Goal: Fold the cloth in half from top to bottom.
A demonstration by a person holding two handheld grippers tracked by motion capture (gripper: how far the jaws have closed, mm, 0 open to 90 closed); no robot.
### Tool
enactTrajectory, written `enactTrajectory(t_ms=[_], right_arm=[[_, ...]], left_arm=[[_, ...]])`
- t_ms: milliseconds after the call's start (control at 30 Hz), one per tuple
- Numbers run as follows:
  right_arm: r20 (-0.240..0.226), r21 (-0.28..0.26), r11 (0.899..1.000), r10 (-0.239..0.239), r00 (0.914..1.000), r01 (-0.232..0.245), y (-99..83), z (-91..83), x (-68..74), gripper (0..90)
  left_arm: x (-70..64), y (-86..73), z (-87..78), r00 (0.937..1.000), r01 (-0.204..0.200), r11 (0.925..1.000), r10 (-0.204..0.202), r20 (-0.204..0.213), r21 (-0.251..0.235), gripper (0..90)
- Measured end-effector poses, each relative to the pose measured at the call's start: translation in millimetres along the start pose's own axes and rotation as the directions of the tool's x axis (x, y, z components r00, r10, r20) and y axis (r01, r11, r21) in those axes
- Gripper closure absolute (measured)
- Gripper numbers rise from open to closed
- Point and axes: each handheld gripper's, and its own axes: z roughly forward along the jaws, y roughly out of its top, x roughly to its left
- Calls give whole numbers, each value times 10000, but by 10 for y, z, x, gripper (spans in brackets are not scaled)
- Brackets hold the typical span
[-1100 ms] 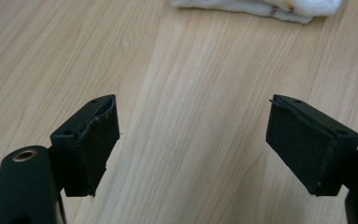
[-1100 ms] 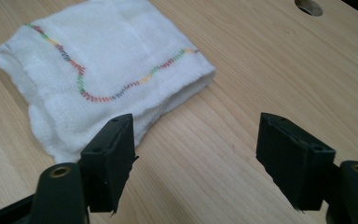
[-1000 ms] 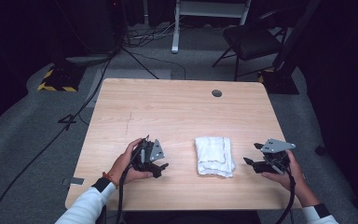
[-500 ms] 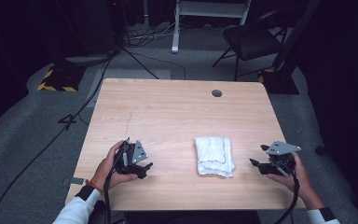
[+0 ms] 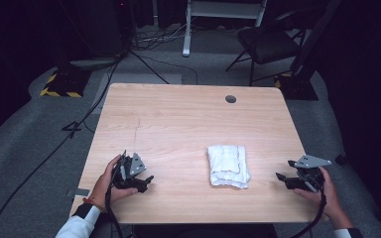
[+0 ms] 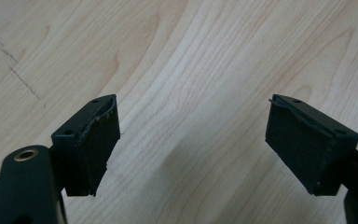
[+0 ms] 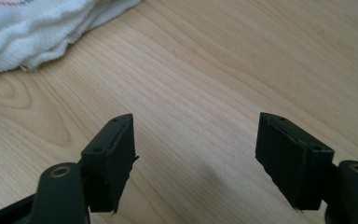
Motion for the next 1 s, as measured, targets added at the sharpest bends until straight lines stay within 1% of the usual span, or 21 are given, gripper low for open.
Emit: enactTrajectory(t_ms=[67, 167, 200, 233, 300, 367, 400, 467, 500, 533, 567, 600, 633, 667, 767, 833, 1000], right_arm=[[34, 144, 9997, 212, 9998, -212, -71, 12, -33, 285], [168, 311, 9985, 439, 9989, -444, -153, 29, -71, 275], [160, 309, 9982, 515, 9985, -520, -169, 28, -77, 274], [126, 250, 9977, 623, 9980, -626, -196, 25, -90, 273], [72, 209, 9963, 838, 9965, -839, -232, 28, -108, 263], [-8, 68, 9940, 1089, 9941, -1088, -259, 34, -124, 255], [-17, 27, 9937, 1117, 9937, -1117, -265, 36, -129, 252], [-43, -166, 9923, 1230, 9924, -1230, -283, 52, -133, 234], [-72, -347, 9896, 1393, 9902, -1395, -302, 68, -140, 221], [-134, -378, 9885, 1457, 9892, -1461, -311, 71, -147, 217], [-170, -395, 9857, 1630, 9865, -1635, -321, 75, -164, 201], [-143, -382, 9837, 1751, 9844, -1756, -325, 79, -172, 188], [-140, -366, 9824, 1826, 9831, -1830, -329, 83, -177, 183], [-136, -379, 9820, 1846, 9827, -1850, -332, 84, -179, 182], [-125, -371, 9816, 1867, 9823, -1870, -329, 88, -176, 179], [-105, -361, 9809, 1910, 9815, -1912, -326, 91, -176, 178], [-70, -369, 9804, 1934, 9811, -1936, -324, 94, -175, 178]], left_arm=[[13, -38, -12, 9999, 100, 10000, -99, 112, -4, 180], [41, -87, -31, 9992, 396, 9992, -395, 86, -47, 179], [59, -114, -38, 9981, 604, 9981, -602, 150, -99, 179], [78, -137, -44, 9974, 693, 9976, -691, 228, -79, 179], [115, -187, -44, 9962, 763, 9971, -762, 413, -4, 179], [164, -250, -27, 9951, 846, 9963, -854, 507, 171, 179], [185, -280, -16, 9940, 949, 9951, -963, 524, 284, 178], [249, -352, -10, 9857, 1441, 9895, -1444, 873, 88, 170], [258, -362, -10, 9840, 1499, 9887, -1501, 957, 90, 170], [273, -384, -6, 9800, 1693, 9856, -1686, 1056, 29, 170], [286, -402, 2, 9739, 1928, 9812, -1914, 1217, 3, 171], [295, -423, 4, 9742, 1912, 9815, -1882, 1243, -118, 169], [292, -437, 7, 9732, 1959, 9803, -1913, 1275, -239, 167], [291, -444, 7, 9732, 1967, 9800, -1916, 1272, -289, 166], [281, -440, 8, 9731, 2024, 9789, -1979, 1177, -279, 163], [276, -438, 8, 9720, 2081, 9778, -2037, 1173, -258, 162], [274, -437, 9, 9718, 2099, 9774, -2055, 1157, -269, 161]])
